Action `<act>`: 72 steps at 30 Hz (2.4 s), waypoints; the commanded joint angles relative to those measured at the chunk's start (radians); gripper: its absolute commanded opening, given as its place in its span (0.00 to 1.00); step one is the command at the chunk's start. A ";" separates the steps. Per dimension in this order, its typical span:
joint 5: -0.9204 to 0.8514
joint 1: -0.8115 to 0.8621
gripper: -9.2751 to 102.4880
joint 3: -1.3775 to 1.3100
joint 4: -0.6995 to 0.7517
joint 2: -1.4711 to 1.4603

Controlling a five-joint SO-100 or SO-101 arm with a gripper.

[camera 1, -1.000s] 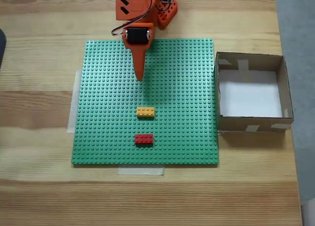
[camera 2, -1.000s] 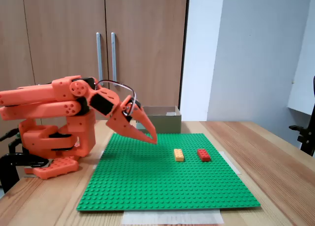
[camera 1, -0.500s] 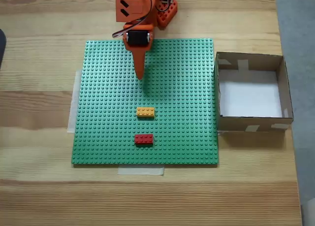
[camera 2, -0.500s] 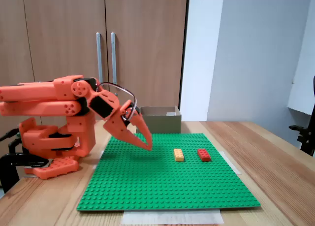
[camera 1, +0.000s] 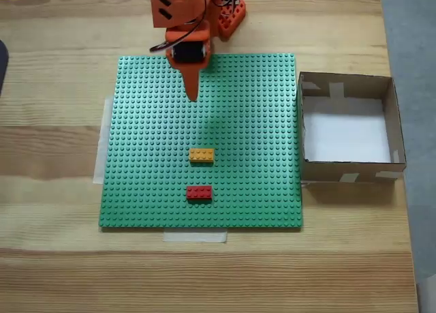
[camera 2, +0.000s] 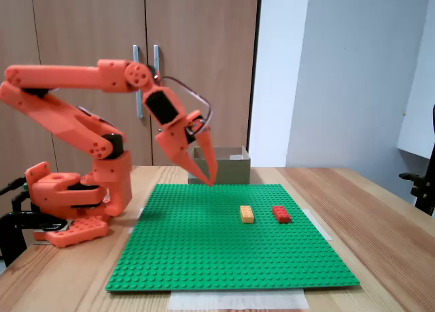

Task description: Pick the red lego block and put it in the box.

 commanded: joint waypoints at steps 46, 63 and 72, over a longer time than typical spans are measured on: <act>0.123 -0.054 0.29 -0.988 0.141 -1.126; 0.123 -0.021 0.29 -1.103 0.106 -1.250; 0.117 -0.025 0.28 -1.141 0.112 -1.304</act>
